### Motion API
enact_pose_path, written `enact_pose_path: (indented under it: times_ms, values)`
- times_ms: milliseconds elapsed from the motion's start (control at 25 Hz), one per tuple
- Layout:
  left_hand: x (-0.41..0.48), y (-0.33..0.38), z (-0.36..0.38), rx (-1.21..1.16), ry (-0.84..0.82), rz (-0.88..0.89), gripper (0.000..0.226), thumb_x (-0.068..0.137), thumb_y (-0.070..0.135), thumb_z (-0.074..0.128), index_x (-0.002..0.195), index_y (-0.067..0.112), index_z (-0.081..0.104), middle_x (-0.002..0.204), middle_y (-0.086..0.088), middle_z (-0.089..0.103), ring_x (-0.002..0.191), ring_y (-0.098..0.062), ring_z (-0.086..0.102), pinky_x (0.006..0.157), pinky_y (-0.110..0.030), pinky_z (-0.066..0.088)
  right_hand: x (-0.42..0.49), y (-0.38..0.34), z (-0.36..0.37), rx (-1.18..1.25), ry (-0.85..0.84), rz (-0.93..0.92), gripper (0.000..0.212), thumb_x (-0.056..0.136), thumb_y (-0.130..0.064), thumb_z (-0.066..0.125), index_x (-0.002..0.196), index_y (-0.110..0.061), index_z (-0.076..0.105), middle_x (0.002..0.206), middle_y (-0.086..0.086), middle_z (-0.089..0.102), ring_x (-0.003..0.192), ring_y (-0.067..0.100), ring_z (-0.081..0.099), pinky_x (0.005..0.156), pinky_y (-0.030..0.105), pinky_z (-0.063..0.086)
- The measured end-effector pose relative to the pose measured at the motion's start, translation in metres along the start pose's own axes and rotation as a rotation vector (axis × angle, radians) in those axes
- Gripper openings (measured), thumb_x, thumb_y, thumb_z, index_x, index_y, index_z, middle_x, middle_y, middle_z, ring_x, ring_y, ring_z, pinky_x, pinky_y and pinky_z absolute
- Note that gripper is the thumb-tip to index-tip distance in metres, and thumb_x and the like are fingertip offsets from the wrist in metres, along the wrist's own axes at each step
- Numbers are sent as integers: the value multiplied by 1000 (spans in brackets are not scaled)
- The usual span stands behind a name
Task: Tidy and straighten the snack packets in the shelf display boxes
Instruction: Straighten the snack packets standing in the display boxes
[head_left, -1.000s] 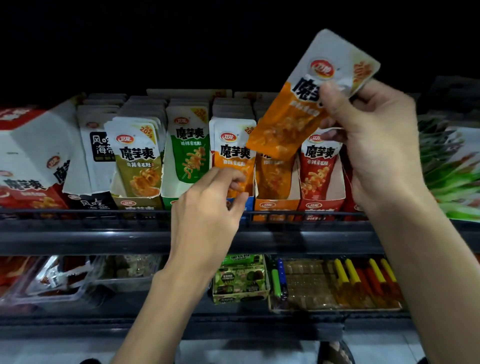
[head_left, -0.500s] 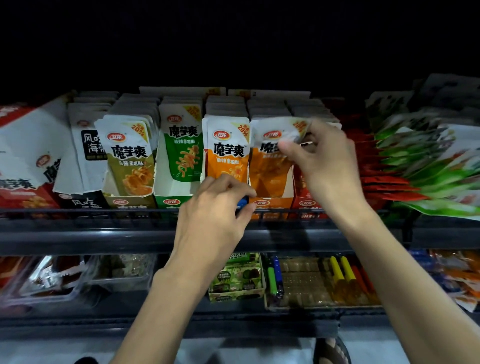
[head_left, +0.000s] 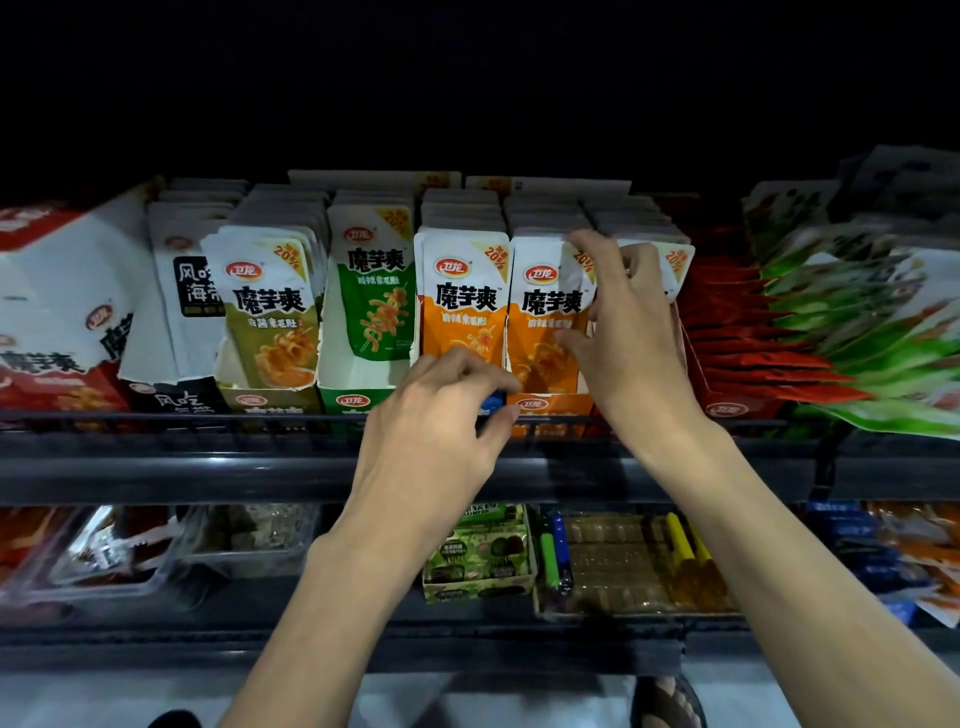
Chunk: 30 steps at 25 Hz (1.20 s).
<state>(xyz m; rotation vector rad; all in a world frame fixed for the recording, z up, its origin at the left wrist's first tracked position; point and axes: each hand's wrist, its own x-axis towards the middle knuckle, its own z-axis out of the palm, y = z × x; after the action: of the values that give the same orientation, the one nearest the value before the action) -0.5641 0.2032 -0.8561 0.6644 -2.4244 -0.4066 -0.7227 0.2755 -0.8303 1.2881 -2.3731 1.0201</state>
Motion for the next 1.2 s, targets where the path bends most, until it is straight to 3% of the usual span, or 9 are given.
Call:
enact_pose_path:
  times_ms: [200,280,440,640,720,920,1080,1200]
  values:
    - [-1,0,-2,-52,1,-10,14,91,34,62,104,32,68,105,18,57,101,-6,53,74,-28,47,-2,-2,0,-39,40,-2,82,80,-1,77,144,-29,35,140,3,30,99,-1,31,59,4,31]
    - [-1,0,-5,-94,25,-27,13,92,32,62,103,31,69,105,19,57,99,-6,55,75,-28,48,-2,-6,-2,-33,94,-20,81,79,0,78,145,-26,37,141,5,30,95,-8,25,59,2,36]
    - [-1,-3,-15,-166,172,-127,13,92,27,61,103,31,67,100,18,62,78,-3,55,65,-19,42,0,-16,-1,38,228,-198,63,85,0,72,141,-14,47,128,11,43,89,-5,33,78,-2,35]
    - [-2,-8,-25,-110,248,-294,12,90,24,59,99,28,67,88,12,59,70,-13,55,55,-23,34,3,-33,14,25,60,-184,58,94,-16,65,147,-16,43,133,4,40,95,-10,30,80,0,34]
    - [-3,-11,-28,-69,202,-335,10,91,27,59,98,29,66,86,11,55,71,-16,55,53,-26,32,3,-38,17,22,22,-132,60,94,-17,65,148,-16,40,135,3,37,101,-4,36,86,7,34]
    - [-8,-15,-32,-22,86,-337,10,92,31,57,92,30,67,96,4,60,83,-24,60,69,-37,49,-1,-45,22,71,61,-138,53,96,-14,61,146,-16,44,128,1,42,79,9,54,75,34,54]
    - [-9,-16,-35,-24,69,-334,13,93,32,56,93,31,69,95,4,58,82,-23,60,68,-36,48,-1,-47,24,103,90,-133,43,94,-14,63,135,-16,50,122,1,46,78,8,52,74,34,52]
    - [-10,-16,-37,-39,58,-329,12,93,32,57,93,31,69,94,5,57,81,-21,60,67,-34,46,-1,-50,23,224,106,-97,29,93,-16,64,118,-19,50,98,-7,52,69,6,50,68,32,50]
